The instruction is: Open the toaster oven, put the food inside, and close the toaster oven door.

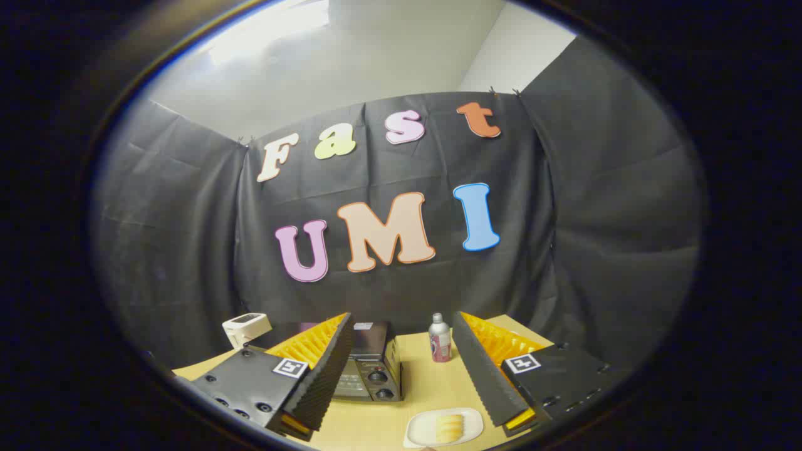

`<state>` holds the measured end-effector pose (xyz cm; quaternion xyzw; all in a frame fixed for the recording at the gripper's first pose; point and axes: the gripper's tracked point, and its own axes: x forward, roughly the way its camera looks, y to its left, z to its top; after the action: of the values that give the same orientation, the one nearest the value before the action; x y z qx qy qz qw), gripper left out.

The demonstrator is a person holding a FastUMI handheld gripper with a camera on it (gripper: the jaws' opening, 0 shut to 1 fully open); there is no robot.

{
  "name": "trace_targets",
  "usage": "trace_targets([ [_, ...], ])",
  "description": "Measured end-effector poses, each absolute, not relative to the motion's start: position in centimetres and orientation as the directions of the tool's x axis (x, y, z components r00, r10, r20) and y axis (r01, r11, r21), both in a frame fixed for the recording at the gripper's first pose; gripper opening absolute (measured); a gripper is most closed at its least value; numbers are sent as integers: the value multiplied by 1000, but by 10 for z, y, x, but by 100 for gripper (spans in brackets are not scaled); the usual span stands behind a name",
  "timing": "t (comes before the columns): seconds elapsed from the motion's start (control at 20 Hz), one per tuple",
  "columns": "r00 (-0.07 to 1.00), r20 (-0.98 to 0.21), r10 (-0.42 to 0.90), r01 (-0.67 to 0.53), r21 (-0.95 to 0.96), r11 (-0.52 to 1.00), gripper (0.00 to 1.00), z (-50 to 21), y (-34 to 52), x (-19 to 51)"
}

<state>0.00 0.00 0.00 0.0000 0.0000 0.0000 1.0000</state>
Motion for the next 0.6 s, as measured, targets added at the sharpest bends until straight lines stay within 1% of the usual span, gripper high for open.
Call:
trace_targets([
  [0.15, 1000, -16, -7, 7, 3, 1000, 98, -5, -6, -2],
  [0.6, 999, 0, -37, 37, -17, 999, 98, -4, -10, -7],
])
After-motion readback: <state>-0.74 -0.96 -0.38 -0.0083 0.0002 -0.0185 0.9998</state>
